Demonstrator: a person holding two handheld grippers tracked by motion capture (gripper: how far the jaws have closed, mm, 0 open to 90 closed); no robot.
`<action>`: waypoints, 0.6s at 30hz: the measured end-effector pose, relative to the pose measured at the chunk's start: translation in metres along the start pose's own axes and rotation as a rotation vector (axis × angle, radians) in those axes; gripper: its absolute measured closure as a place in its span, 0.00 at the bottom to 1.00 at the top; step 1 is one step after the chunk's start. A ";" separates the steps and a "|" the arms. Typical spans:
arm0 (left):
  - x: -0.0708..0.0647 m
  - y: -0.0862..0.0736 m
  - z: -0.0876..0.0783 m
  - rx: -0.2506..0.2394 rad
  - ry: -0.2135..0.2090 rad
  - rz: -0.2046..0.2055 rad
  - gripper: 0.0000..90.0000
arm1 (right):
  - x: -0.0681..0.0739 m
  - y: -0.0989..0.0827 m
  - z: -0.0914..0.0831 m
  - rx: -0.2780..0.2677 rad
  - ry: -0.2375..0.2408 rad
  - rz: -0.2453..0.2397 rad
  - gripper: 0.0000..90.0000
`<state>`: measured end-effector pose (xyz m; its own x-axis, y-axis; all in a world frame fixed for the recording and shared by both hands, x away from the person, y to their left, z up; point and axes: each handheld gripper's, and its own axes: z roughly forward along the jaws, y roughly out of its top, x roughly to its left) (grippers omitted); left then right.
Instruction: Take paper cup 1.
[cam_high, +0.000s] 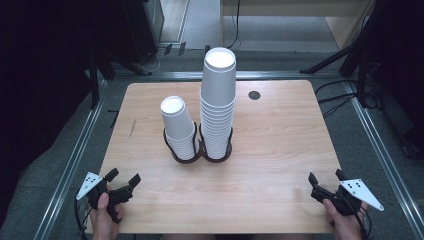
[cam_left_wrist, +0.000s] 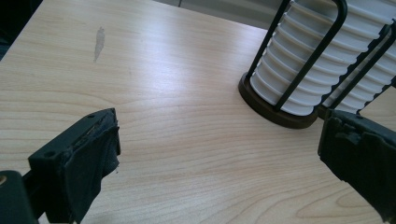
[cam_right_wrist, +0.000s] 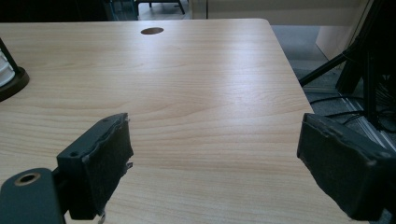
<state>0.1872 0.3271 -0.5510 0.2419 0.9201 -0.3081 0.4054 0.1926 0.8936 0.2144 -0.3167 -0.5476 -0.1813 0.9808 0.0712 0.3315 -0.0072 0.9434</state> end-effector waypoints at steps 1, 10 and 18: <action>0.000 0.000 0.000 0.000 0.000 0.000 0.00 | 0.001 0.000 0.000 0.002 -0.002 -0.002 0.11; -0.002 -0.001 -0.001 -0.011 0.007 0.011 0.00 | 0.011 0.011 0.000 -0.009 0.026 -0.012 0.10; -0.006 -0.001 0.001 -0.025 0.006 0.018 0.00 | 0.033 0.034 -0.006 -0.015 0.050 -0.020 0.10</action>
<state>0.1863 0.3210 -0.5501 0.2436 0.9255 -0.2900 0.3789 0.1844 0.9069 0.2136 -0.2857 -0.5115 -0.2341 0.9698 0.0685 0.3138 0.0087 0.9495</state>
